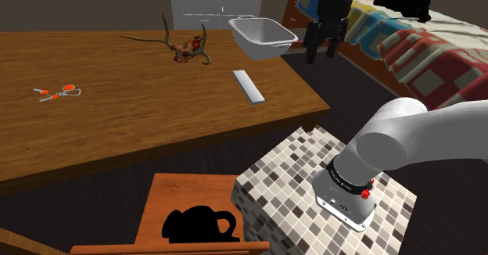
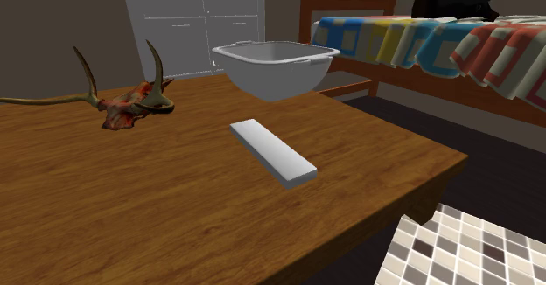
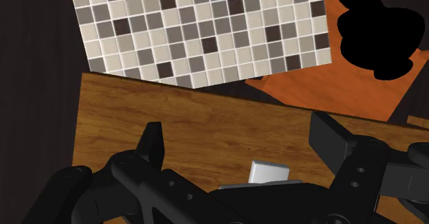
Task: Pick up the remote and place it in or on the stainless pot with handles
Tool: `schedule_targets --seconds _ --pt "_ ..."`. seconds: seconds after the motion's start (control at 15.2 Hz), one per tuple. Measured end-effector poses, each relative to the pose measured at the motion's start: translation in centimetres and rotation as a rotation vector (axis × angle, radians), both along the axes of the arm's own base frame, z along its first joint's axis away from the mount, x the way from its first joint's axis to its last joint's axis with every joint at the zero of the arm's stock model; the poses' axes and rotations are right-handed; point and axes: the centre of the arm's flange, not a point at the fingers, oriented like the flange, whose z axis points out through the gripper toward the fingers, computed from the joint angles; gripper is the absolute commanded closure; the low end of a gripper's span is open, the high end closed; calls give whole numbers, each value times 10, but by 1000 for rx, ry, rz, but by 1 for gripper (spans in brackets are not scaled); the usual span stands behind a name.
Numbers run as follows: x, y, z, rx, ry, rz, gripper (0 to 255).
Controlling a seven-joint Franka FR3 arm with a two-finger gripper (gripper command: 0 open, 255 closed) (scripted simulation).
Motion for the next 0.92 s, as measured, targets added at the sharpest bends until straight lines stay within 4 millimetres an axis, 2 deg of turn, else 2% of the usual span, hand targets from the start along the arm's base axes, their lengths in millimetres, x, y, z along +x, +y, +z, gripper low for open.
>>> schedule_targets --seconds 0.13,0.4,0.92 --pt "4 0 -4 0 -3 -1 0" --pt "30 7 -33 -2 -36 -8 0" --pt "99 17 -102 -7 -113 -24 0"
